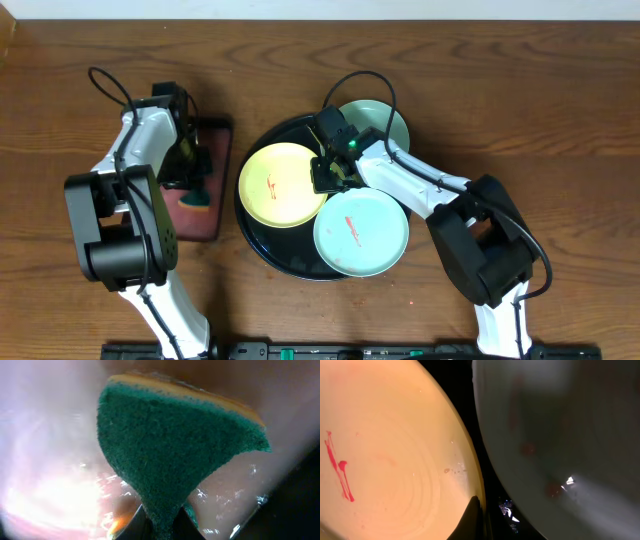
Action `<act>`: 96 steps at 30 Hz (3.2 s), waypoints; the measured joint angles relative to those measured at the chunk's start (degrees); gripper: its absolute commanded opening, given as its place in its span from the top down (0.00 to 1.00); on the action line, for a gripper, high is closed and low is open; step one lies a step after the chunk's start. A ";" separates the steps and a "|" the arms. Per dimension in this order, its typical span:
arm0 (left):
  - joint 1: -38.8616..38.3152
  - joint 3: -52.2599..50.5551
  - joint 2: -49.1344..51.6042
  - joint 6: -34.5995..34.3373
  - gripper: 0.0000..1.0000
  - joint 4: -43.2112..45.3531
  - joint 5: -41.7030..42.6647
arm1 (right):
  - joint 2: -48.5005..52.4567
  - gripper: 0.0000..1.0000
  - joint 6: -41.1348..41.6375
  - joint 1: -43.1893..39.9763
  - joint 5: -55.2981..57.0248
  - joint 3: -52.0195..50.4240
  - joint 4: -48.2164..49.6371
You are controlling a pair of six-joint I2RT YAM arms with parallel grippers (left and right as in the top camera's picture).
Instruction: Clean dirty plates on tray and stack at the side
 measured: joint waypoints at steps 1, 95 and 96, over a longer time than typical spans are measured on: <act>0.00 0.37 -0.11 0.00 0.93 -0.63 0.00 | 0.00 0.99 -0.17 0.00 -0.02 0.00 0.00; -22.91 -15.56 -11.02 -31.26 0.93 16.90 -1.38 | 0.00 0.99 -1.66 0.00 -1.09 0.00 0.11; -22.95 -15.45 -11.02 -31.82 0.93 15.21 -1.77 | 0.00 0.99 -1.68 0.00 -1.29 0.00 0.11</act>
